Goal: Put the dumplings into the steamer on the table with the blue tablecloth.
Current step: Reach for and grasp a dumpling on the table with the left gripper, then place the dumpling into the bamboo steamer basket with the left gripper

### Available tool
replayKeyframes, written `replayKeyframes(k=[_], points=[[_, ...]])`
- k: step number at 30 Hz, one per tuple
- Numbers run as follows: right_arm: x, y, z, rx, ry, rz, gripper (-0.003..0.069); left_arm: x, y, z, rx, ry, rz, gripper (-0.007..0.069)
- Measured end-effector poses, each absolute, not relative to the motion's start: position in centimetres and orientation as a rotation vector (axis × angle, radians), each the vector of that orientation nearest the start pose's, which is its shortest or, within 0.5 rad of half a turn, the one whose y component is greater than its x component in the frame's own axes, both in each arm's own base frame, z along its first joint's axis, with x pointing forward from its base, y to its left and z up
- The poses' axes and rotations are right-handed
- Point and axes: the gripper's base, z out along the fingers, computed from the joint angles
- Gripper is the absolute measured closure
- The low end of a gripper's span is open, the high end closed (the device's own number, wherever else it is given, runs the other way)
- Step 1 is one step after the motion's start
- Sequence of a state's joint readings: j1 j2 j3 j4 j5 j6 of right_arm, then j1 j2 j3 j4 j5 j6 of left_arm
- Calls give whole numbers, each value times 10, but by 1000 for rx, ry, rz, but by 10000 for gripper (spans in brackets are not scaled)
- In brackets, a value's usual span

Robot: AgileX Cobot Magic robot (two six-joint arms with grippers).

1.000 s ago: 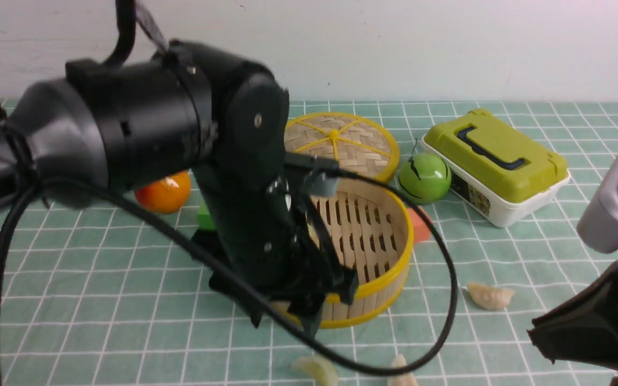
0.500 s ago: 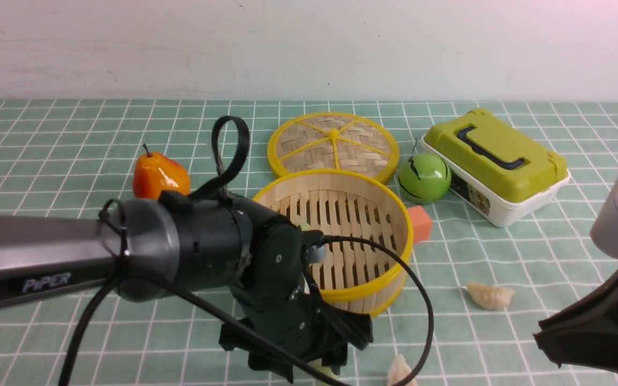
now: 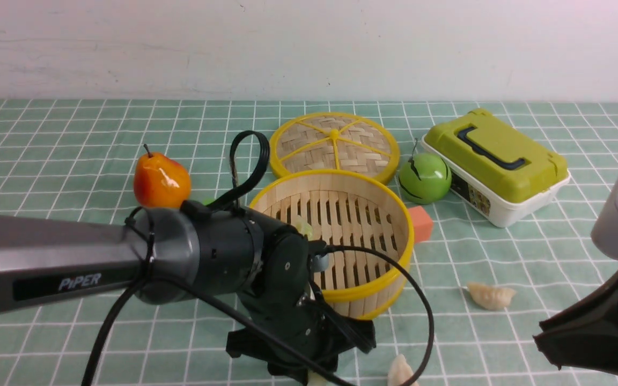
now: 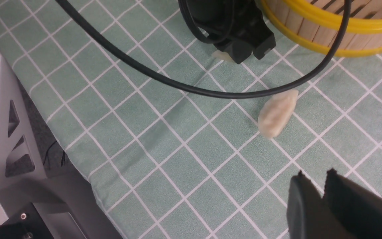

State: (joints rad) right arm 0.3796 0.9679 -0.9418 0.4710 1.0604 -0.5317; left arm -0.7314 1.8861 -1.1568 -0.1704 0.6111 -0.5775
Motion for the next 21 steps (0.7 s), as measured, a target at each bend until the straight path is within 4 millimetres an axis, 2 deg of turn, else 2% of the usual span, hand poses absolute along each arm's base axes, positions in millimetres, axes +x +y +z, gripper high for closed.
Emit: replayKeyframes(k=[5,9,11,12,15,17,21], points=[[144,96,347,-974,2295,549,563,263,-249,172,117,2935,-423,433],[144,96,347,-974,2295,549,555,253,-242,213,236,2889,-454,437],[144,96,347,-974,2295,549,553,255,-241,244,317,2813,-474,437],[144,96,347,-973,2294,548,552,257,-241,251,329,2793,-480,437],[144,96,347,-971,2291,547,550,273,-241,278,342,2721,-495,437],[144,96,347,-971,2291,547,545,302,-238,294,295,2678,-490,437],[144,96,347,-971,2291,547,542,348,-239,292,256,2641,-467,437]])
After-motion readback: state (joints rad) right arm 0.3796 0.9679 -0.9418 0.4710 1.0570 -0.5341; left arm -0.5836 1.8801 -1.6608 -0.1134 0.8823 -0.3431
